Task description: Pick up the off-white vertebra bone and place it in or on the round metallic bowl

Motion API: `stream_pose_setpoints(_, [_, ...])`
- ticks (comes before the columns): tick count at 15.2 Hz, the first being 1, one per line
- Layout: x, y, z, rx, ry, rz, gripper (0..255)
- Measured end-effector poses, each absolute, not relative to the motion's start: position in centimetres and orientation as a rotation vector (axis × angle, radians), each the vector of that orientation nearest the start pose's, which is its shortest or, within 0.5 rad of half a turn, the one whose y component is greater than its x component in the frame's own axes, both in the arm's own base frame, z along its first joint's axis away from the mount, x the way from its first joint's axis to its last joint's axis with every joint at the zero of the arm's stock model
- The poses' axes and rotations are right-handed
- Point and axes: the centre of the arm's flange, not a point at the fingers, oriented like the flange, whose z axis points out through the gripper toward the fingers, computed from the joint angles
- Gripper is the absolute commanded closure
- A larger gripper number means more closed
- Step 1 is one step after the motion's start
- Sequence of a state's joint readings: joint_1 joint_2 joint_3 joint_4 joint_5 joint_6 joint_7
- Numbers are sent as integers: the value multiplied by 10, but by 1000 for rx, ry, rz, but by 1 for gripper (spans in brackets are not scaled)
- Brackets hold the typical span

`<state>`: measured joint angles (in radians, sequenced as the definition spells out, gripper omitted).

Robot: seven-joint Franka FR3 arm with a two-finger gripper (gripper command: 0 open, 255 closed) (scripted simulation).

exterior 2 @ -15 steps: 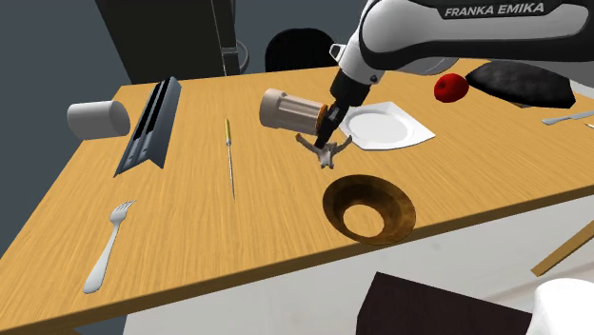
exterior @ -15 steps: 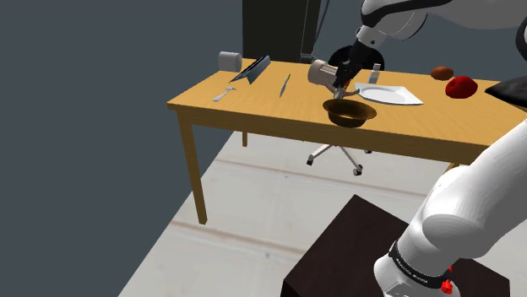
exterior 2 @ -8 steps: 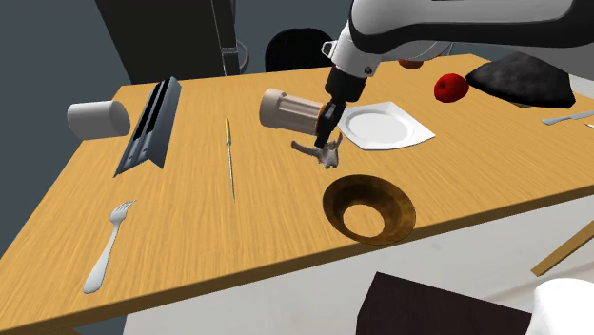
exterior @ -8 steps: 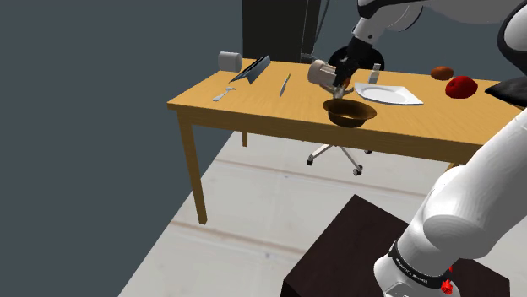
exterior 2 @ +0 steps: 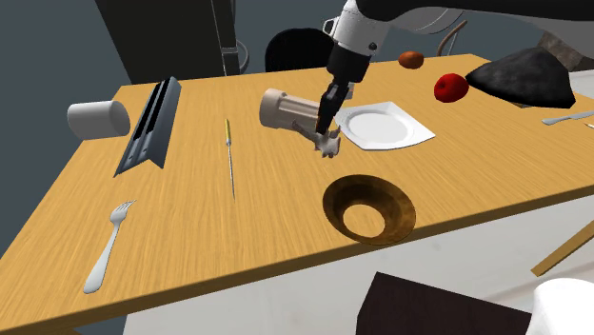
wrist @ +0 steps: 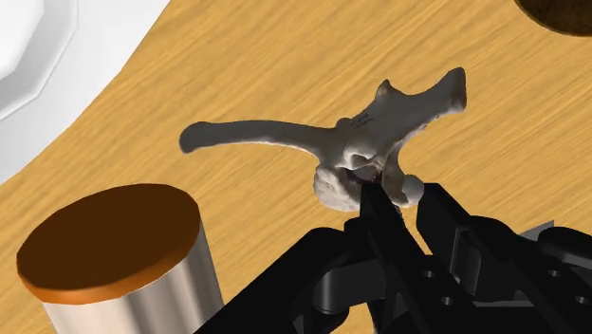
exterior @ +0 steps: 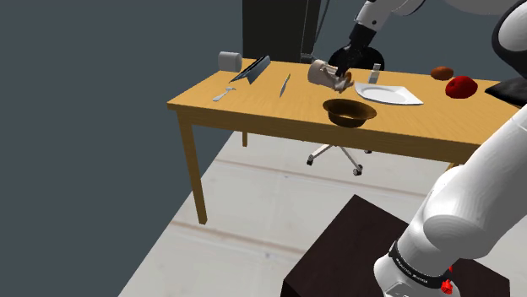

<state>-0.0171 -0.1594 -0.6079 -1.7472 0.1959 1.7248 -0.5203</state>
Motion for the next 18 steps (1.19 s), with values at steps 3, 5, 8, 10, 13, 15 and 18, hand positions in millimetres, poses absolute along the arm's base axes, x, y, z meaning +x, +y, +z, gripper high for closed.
stream_pose_setpoints(3, [424,-314,643,-2932,181,-362,255])
stream_pose_setpoints(5, [424,-313,654,-2932,181,-362,255])
stream_pose_setpoints(8, [424,-313,670,-2932,181,-362,255])
stream_pose_setpoints(10, [420,-308,676,-2931,180,-361,255])
stream_pose_setpoints(13, [399,-283,681,-2930,181,-362,255])
stream_pose_setpoints(15, [382,-266,682,-2929,180,-361,255])
stream_pose_setpoints(18, [356,-233,685,-2930,179,-361,255])
